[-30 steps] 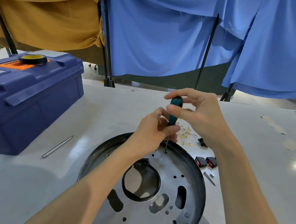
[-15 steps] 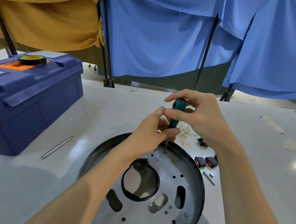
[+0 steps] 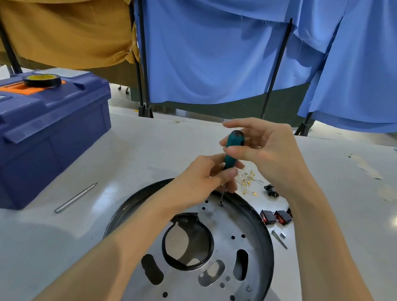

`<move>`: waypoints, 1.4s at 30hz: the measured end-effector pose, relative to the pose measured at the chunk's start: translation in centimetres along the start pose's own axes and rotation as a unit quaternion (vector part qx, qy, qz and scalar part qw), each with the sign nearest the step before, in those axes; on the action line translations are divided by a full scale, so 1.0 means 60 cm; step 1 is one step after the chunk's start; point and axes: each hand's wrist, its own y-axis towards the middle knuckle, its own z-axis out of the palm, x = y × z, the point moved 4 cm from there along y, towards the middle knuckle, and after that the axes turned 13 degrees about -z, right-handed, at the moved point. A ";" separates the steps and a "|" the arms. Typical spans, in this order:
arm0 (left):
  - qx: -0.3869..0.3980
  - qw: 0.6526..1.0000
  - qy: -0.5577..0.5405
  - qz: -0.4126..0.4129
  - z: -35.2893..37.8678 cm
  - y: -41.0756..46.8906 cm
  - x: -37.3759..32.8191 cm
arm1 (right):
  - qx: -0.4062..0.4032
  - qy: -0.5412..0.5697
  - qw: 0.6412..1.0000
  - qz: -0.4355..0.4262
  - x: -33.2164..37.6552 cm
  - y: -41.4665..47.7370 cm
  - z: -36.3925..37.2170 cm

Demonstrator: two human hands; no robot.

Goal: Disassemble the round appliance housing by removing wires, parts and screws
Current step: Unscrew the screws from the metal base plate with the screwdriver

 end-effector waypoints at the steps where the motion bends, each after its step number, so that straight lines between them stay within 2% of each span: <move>1: 0.010 1.000 -0.007 -0.005 -0.001 -0.001 0.000 | 0.001 0.018 1.000 -0.001 0.000 0.000 -0.003; 4: -0.004 1.000 -0.014 -0.004 -0.004 -0.002 -0.002 | 0.017 0.043 0.999 0.001 0.002 -0.001 -0.002; 8: -0.040 0.999 0.007 0.010 -0.002 0.000 -0.005 | 0.026 -0.054 0.998 -0.005 0.004 -0.001 0.005; 11: -0.024 0.999 0.023 0.014 -0.002 0.001 -0.005 | -0.005 -0.025 1.000 -0.007 0.003 0.001 -0.003; 15: -0.007 1.000 -0.002 -0.003 -0.009 -0.002 -0.001 | 0.004 0.049 0.999 -0.003 0.002 -0.001 -0.007; 19: -0.047 0.998 0.041 0.007 -0.008 -0.003 -0.007 | 0.023 -0.021 0.999 -0.010 0.004 -0.001 0.003; 26: 0.008 0.999 0.051 -0.011 -0.001 -0.005 -0.007 | 0.019 0.070 0.997 -0.010 0.005 -0.002 -0.002; 29: -0.023 0.999 0.045 -0.007 -0.002 -0.005 -0.007 | 0.035 0.009 0.999 -0.017 0.007 -0.001 0.005; 32: -0.045 0.997 0.059 -0.004 -0.007 -0.002 -0.004 | 0.000 -0.041 0.999 -0.020 0.002 0.000 -0.001; 35: -0.011 0.999 0.049 -0.011 -0.011 -0.002 0.001 | -0.009 -0.027 1.000 -0.012 -0.007 0.000 -0.007; 37: -0.016 0.999 0.046 -0.005 -0.015 -0.002 0.000 | -0.035 -0.015 0.999 -0.029 -0.006 0.001 -0.008; 39: -0.071 0.995 0.073 0.002 -0.024 0.001 0.001 | -0.115 -0.006 0.992 -0.052 -0.004 0.003 -0.017; 42: -0.148 0.978 0.148 -0.021 -0.039 0.002 0.011 | -0.256 0.000 0.963 -0.087 -0.003 0.001 -0.045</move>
